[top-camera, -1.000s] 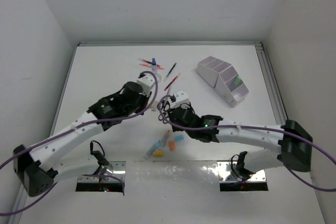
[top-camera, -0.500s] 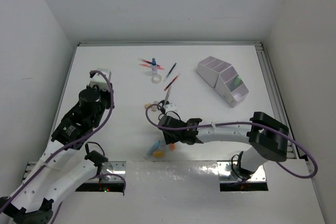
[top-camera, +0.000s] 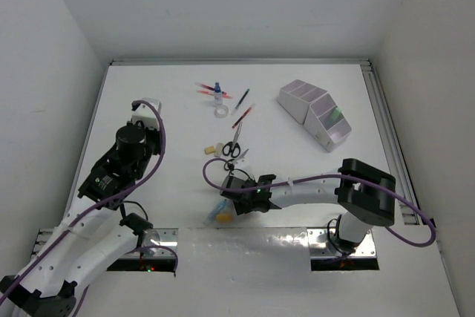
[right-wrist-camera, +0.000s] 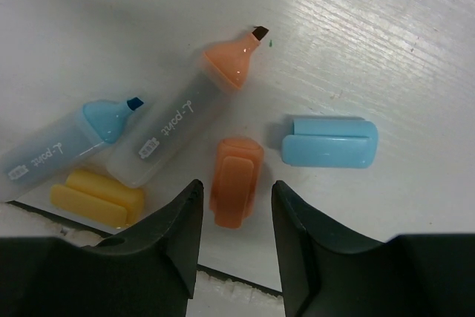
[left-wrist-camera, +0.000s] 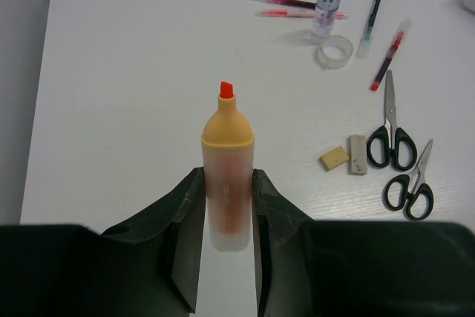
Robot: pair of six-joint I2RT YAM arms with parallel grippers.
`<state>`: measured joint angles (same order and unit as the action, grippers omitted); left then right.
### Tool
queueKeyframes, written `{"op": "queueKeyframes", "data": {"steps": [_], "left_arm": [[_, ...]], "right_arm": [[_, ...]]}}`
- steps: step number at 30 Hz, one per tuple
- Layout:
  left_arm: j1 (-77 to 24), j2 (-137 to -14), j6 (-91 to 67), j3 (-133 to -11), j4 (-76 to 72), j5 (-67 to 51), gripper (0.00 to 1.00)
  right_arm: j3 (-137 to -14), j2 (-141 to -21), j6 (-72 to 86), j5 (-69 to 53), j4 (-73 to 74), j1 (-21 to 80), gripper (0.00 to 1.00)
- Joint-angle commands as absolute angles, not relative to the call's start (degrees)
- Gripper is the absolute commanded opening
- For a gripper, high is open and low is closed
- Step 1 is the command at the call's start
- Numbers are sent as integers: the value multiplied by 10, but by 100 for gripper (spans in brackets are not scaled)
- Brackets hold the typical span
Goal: Sort the stationery into containers
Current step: Pick up the pen cap from the center of the board.
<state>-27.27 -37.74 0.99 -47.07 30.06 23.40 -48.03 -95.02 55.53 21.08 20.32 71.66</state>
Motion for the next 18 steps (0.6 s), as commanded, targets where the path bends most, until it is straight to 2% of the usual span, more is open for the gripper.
{"op": "queueKeyframes", "data": {"steps": [1, 18], "left_arm": [[-267, -365, 6, -465, 258, 222, 0], [-267, -366, 11, -471, 250, 197, 0]], "right_arm": [[-492, -942, 577, 235, 225, 723, 41], [-495, -937, 585, 277, 248, 737, 41]]}}
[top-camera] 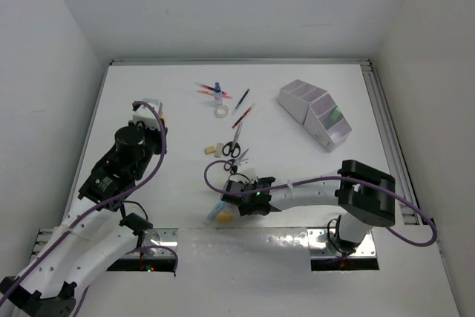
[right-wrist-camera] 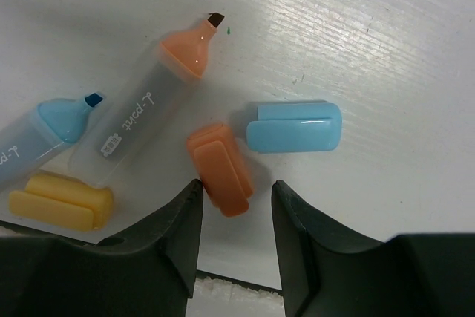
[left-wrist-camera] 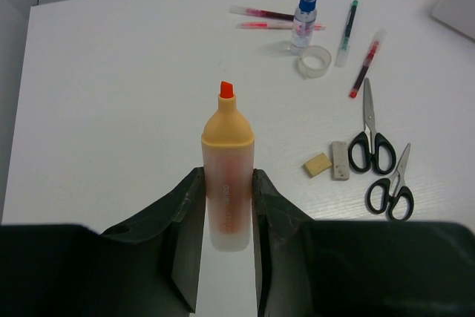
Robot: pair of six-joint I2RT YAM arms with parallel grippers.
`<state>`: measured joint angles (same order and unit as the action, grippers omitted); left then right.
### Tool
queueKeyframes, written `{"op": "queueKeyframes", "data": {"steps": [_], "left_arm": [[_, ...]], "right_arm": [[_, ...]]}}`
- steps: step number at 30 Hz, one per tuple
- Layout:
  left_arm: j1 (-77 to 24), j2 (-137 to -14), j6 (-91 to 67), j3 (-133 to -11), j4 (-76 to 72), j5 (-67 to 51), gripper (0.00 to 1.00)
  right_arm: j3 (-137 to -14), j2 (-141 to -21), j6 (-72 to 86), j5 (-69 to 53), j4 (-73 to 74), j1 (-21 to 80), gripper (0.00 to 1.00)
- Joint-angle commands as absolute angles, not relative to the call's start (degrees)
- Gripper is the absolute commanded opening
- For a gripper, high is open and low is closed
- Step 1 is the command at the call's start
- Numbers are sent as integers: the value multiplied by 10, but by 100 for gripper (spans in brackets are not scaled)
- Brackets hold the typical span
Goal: Sort the stationery into containers
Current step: Pick up the pen cap from the center of the board.
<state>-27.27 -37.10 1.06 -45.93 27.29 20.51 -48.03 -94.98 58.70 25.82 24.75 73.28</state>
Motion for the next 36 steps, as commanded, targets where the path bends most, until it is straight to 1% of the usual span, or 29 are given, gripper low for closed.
{"op": "queueKeyframes", "data": {"steps": [1, 8, 15, 19, 22, 25, 26, 29, 30, 33, 36], "left_arm": [[-268, -365, 12, -471, 249, 198, 0], [-267, -357, 16, -470, 250, 199, 0], [-266, -356, 19, -464, 243, 201, 0], [-266, -356, 25, -464, 238, 207, 0], [-266, -354, 26, -461, 238, 208, 0], [-266, -352, 24, -459, 239, 206, 0], [-266, -352, 25, -460, 239, 206, 0], [-266, -352, 25, -459, 238, 206, 0], [-266, -352, 25, -460, 238, 205, 0], [-266, -350, 25, -457, 239, 198, 0], [-266, -345, 29, -452, 235, 156, 0]], "right_arm": [[-498, -940, 584, 275, 252, 736, 41], [-510, -959, 572, 270, 245, 736, 41], [-533, -996, 509, 245, 221, 732, 41], [-527, -1000, 505, 249, 217, 730, 40], [-517, -998, 497, 245, 203, 726, 36], [-513, -998, 484, 244, 202, 721, 25], [-512, -997, 483, 245, 201, 719, 19], [-506, -987, 467, 245, 200, 717, 9], [-505, -984, 463, 245, 200, 715, 1], [-506, -959, 448, 246, 211, 713, 0], [-518, -903, 419, 242, 229, 701, 0]]}}
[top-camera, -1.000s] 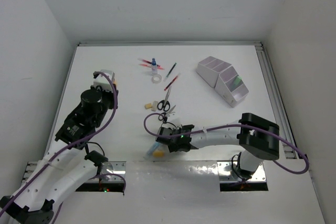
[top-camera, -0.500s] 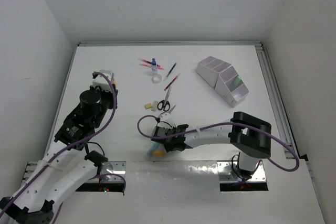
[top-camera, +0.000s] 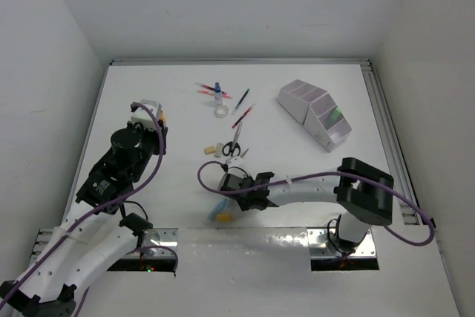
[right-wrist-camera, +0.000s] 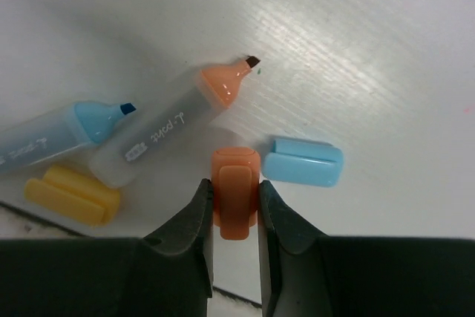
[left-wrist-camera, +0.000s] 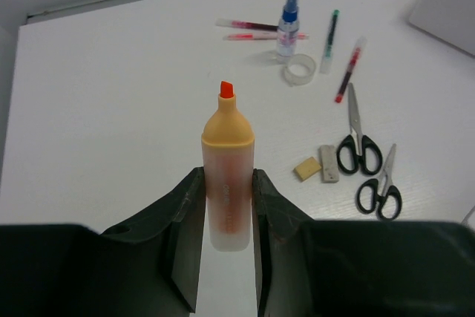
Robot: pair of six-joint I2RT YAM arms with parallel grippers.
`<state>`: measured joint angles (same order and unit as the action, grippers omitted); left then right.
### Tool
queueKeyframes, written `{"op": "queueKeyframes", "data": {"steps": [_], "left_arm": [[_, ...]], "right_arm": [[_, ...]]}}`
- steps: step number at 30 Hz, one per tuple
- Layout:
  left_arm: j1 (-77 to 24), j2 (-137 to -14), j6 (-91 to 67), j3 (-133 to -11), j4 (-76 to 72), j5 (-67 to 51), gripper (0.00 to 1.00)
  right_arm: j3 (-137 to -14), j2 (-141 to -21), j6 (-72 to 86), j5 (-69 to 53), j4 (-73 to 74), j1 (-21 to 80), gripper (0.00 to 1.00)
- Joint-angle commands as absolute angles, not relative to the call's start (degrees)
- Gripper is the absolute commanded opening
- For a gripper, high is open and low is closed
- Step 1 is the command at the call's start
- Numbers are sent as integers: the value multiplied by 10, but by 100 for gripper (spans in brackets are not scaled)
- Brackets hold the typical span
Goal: Sort the stationery into containers
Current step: Pick up the pen cap from the center of the board, then close the pen cap on the pen.
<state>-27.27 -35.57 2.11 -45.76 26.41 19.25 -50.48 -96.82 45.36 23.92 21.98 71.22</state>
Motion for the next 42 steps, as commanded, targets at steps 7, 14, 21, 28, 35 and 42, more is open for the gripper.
{"op": "queueKeyframes", "data": {"steps": [7, 14, 21, 28, 35, 42], "left_arm": [[-266, -302, -20, -416, 175, -69, 0], [-266, -300, -61, -355, -53, -264, 0], [-266, -479, -55, -458, -140, -342, 0], [-264, -592, -82, -545, -167, -375, 0], [-247, -658, -177, -534, -346, -456, 0], [-253, -648, -192, -501, -398, -435, 0]], "right_arm": [[-582, -723, 255, 138, 218, 603, 0], [-752, -714, 117, -99, 182, 432, 0], [-896, -811, 154, -432, 53, 293, 0], [-924, -857, 336, -569, -236, 210, 0], [-833, -872, 571, -583, -578, 207, 0], [-759, -802, 402, -542, -401, 242, 0]]}}
